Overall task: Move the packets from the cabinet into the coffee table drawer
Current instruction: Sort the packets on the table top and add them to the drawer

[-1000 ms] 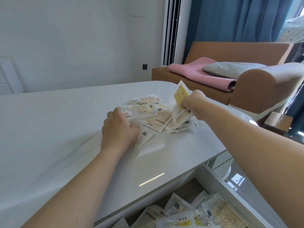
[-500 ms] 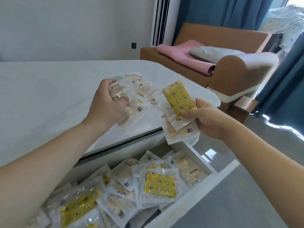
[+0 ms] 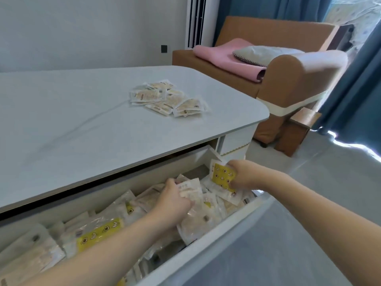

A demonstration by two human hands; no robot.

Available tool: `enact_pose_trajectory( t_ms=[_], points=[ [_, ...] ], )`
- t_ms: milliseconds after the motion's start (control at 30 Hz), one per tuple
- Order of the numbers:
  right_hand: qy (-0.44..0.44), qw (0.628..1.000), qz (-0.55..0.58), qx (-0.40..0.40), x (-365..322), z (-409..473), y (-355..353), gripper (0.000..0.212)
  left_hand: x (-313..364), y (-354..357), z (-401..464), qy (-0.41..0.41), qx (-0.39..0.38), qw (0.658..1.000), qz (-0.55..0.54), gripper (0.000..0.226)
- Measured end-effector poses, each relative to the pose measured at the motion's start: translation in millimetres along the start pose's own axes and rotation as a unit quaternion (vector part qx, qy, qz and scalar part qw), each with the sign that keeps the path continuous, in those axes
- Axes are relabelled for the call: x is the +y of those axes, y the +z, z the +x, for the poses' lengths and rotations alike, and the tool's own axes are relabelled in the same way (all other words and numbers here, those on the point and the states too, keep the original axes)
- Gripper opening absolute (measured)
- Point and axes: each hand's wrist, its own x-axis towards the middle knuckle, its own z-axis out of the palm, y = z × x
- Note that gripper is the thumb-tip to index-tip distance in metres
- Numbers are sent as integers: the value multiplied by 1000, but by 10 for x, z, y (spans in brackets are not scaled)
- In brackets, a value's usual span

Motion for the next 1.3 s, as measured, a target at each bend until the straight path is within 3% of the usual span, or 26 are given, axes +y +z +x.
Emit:
enact_pose_trajectory(
  t_ms=[133, 233, 300, 400, 500, 567, 667, 800, 933, 1000, 1067, 1133, 1200, 1267, 1300],
  points=[
    [-43, 973, -228, -6, -140, -6, 113, 35, -22, 76, -8, 6, -53, 963, 265, 92],
    [-46, 955, -290, 27, -222, 3, 119, 18, 70, 27, 22, -15, -75, 956, 283, 105],
    [-51, 962, -267, 17, -281, 34, 133, 27, 133, 16, 25, -12, -86, 955, 283, 89],
    [-25, 981, -192, -29, -329, 41, 152, 36, 146, -29, 44, 46, -102, 964, 242, 26],
    [-13, 967, -251, -38, -300, 55, 149, 29, 215, -279, 172, 26, -186, 961, 205, 22],
    [3, 960, -275, -58, -306, 51, 128, 27, 325, -444, 281, 29, -241, 939, 244, 19],
    [28, 947, -303, -105, -358, 33, 106, 31, 456, -433, 360, 64, -256, 918, 297, 21],
    [24, 938, -320, -131, -389, 43, 111, 29, 319, -168, 384, 136, -211, 934, 256, 55],
    [18, 951, -270, -148, -322, 60, 107, 38, 69, -269, 405, 14, -181, 963, 198, 69],
    [26, 964, -235, -125, -269, 53, 100, 48, 2, -253, 406, 21, -119, 975, 188, 56],
    [21, 963, -240, -124, -267, 7, 110, 43, 0, -178, 365, 43, -50, 985, 157, 36],
    [3, 959, -265, -105, -312, -33, 156, 34, -4, -139, 357, 27, -30, 997, 70, 26],
    [-40, 970, -238, -28, -379, -47, 170, 34, -15, -197, 298, -1, -38, 999, 27, 20],
    [-122, 973, -187, 58, -436, 5, 178, 38, -75, -290, 218, 23, -38, 984, 170, 24],
    [-157, 974, -153, 63, -470, 29, 187, 41, -113, -312, 179, 39, -29, 966, 253, 30]
  ],
)
